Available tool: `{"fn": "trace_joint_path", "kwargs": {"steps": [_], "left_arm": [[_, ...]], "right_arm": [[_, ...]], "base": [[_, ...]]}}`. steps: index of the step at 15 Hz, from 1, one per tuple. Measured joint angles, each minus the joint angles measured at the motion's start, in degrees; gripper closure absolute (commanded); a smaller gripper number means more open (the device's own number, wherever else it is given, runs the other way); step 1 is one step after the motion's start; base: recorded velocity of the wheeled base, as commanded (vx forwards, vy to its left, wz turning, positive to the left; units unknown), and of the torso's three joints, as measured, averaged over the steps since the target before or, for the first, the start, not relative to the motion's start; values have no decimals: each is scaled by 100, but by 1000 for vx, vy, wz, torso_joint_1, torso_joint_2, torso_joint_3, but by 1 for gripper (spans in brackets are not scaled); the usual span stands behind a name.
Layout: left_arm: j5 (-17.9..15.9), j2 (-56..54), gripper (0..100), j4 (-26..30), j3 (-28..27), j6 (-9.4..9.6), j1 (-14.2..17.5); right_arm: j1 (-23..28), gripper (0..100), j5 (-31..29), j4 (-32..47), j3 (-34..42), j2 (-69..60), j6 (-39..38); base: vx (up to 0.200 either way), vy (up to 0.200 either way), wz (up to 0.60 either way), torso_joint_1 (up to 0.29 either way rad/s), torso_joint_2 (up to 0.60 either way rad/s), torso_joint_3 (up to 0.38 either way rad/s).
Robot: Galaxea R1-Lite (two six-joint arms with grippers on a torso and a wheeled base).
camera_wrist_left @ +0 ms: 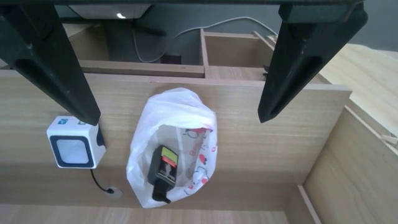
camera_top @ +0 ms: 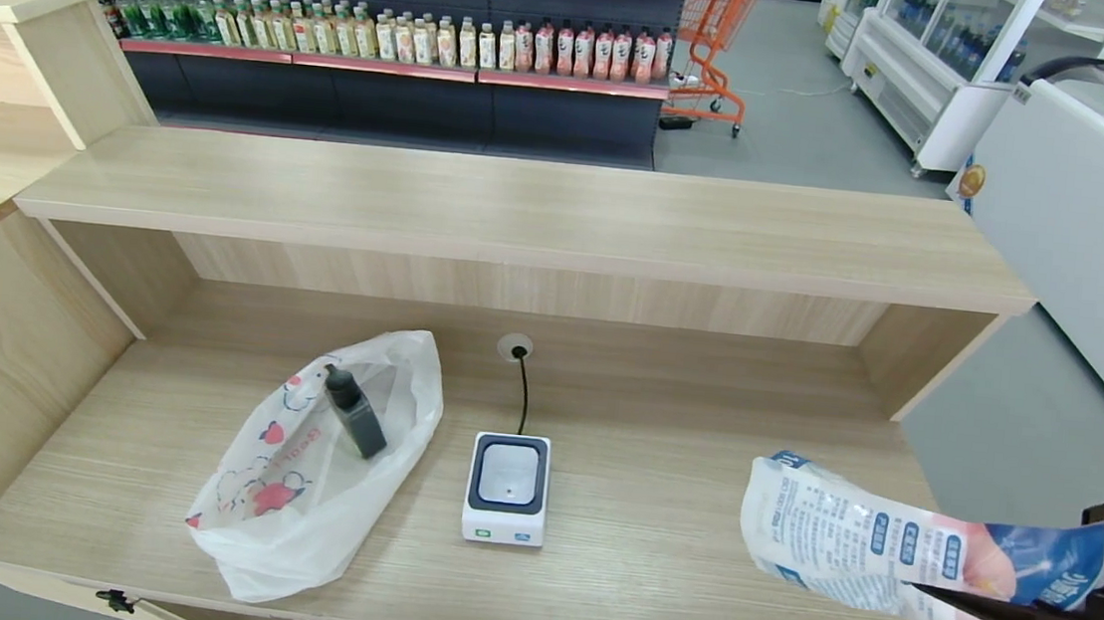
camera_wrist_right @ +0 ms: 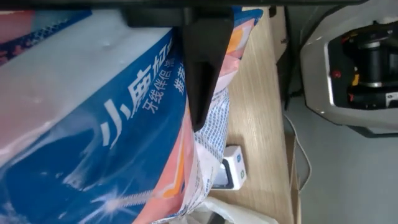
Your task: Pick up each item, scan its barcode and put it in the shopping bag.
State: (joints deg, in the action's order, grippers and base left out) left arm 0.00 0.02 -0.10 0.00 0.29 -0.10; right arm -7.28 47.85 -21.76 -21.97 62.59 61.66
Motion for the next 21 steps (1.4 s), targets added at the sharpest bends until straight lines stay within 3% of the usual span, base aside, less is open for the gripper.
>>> {"fn": "trace_joint_path", "kwargs": {"steps": [4,9,12,17,21], "left_arm": [[-2,0,0,2,0,9,5],[0,0,0,2,0,50,5],[0,0,0,2,0,15,2],[0,0,0,2,0,6,2],[0,0,0,2,0,4,-1]], "right_arm": [[183,100,-11,-16,48,130,-605],[975,100,322,-93,-90,950,-611],[1148,100,423,-561,-300,1748,-533],[1298,100,759,-2203,-485,3457,66],[1104,100,1306,-2291,-1036,4340,127]], "base": [[0,200,0,0,-2,2],[0,200,0,0,1,0],[0,0,0,0,0,0],[0,0,0,0,0,0],[0,0,0,0,0,0]]}}
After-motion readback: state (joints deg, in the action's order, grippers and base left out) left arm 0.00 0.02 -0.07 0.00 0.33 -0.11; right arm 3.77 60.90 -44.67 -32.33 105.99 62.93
